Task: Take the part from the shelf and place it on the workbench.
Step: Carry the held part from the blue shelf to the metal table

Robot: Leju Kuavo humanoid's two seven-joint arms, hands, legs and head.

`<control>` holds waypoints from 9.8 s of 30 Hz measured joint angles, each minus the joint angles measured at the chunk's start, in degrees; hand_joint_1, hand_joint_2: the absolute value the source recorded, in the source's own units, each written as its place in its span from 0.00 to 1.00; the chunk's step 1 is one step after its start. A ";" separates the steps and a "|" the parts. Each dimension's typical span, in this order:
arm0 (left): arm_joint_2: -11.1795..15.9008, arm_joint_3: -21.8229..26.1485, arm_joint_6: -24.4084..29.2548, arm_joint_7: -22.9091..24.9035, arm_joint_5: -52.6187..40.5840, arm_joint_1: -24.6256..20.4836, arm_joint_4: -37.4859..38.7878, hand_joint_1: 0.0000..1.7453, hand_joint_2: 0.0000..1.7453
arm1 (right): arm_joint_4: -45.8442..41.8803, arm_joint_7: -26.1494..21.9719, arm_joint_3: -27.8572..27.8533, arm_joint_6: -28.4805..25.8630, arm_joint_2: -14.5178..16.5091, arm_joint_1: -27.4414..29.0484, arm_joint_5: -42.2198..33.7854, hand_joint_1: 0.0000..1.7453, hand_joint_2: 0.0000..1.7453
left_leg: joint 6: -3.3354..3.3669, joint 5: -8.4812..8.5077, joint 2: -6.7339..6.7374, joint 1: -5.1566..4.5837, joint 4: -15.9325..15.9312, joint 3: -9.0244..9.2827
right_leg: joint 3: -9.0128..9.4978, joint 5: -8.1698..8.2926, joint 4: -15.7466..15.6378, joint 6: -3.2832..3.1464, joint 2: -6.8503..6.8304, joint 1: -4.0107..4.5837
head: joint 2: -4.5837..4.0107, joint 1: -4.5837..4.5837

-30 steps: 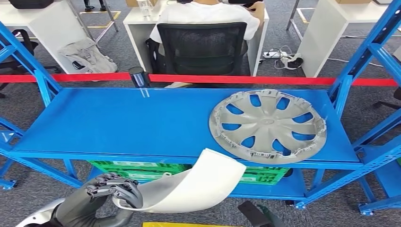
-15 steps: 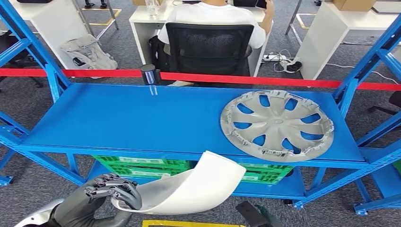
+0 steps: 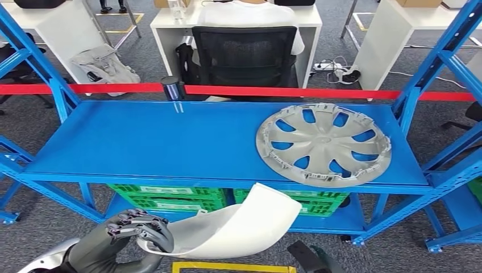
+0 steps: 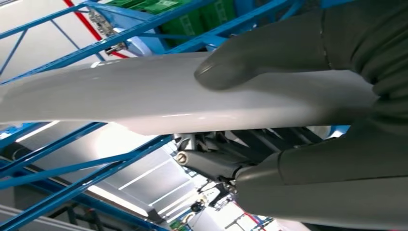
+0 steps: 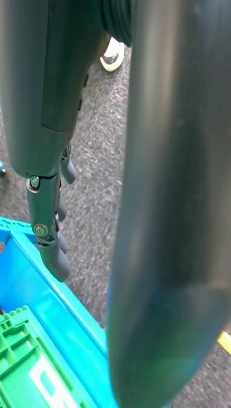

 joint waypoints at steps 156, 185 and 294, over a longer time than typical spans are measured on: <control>-3.69 -4.19 4.45 4.21 -1.80 -4.16 8.86 1.00 1.00 | -1.83 1.99 2.97 0.35 -0.23 -3.35 -0.16 0.00 0.00 | -0.71 -4.67 -1.08 1.22 8.74 -3.82 | -0.60 -0.42 0.73 0.83 -1.31 -0.70 | 0.00 0.27; -4.11 -5.76 3.63 3.87 -1.10 -5.24 9.61 1.00 1.00 | -1.91 2.18 3.16 0.11 -0.87 -2.04 -1.64 0.00 0.00 | 0.10 -0.89 -1.71 -0.08 2.62 -1.85 | 0.59 -0.57 -0.15 0.24 -0.45 0.09 | 0.01 0.20; -4.12 -2.70 8.23 3.98 2.27 -0.34 11.13 1.00 1.00 | -1.91 6.40 6.71 1.31 -3.73 -5.37 0.01 0.00 0.00 | 3.37 4.52 -1.15 -0.28 -4.72 0.52 | -4.52 -9.06 13.96 3.02 -0.61 0.28 | 0.01 -0.03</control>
